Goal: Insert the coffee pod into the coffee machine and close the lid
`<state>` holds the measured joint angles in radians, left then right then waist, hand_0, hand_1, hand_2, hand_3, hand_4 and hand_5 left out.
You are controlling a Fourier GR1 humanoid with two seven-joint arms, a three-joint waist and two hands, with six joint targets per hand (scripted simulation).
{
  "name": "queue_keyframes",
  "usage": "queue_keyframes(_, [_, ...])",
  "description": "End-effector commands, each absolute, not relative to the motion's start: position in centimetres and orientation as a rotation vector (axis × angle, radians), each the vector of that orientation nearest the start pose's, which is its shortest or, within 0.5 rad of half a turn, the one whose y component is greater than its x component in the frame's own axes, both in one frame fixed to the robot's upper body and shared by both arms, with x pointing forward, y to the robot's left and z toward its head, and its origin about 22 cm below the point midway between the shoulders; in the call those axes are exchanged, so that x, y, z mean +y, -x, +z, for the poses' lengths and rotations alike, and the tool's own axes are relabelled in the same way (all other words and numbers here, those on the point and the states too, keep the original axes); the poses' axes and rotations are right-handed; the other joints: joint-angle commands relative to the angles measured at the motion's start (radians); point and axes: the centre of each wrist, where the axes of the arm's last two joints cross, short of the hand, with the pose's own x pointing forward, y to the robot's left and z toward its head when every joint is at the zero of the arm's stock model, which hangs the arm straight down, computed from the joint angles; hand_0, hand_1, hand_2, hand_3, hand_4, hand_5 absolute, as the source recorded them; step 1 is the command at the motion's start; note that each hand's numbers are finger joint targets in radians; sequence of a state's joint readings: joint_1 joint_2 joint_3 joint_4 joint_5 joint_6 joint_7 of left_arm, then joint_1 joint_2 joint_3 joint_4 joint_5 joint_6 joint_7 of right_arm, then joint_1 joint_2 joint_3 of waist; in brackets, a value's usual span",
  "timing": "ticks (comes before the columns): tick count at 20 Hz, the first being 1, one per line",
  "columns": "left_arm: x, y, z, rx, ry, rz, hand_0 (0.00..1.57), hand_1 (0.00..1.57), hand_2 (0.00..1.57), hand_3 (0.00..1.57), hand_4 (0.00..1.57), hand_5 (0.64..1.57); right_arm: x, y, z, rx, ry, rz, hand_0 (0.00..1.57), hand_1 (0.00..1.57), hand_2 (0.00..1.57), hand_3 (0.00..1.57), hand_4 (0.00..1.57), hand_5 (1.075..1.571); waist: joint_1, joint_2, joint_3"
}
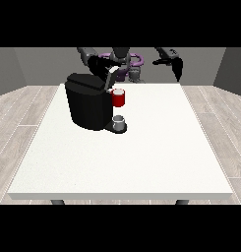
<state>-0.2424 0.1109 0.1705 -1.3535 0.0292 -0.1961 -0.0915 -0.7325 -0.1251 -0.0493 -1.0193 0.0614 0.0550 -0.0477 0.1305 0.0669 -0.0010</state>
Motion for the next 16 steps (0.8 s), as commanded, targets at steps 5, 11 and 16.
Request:
queue_keyframes(5, [26.6, -31.3, 2.3, -1.702, 0.027, -0.114, 0.0, 0.0, 0.0, 0.0, 0.18, 1.571, -15.6, -40.7, 11.1, -1.786, 0.02, 0.489, 0.0, 0.0, 0.0, 0.0, 0.15, 1.571, -0.011, 0.029, 0.0009])
queue_keyframes(11, [26.8, -30.6, 2.0, -1.721, 0.079, -0.152, 0.0, 0.0, 0.0, 0.0, 0.12, 1.571, -14.4, -41.1, 11.6, -1.796, 0.029, 0.461, 0.0, 0.0, 0.0, 0.0, 0.07, 1.571, 0.014, 0.005, 0.0009])
queue_keyframes(16, [25.9, -29.5, 0.5, -1.716, 0.05, -0.101, 0.0, 0.0, 0.0, 0.0, 0.17, 1.571, -13.2, -39.3, 9.3, -1.813, -0.146, 0.48, 0.0, 0.0, 0.0, 0.0, 0.13, 1.571, -0.035, -0.068, 0.001])
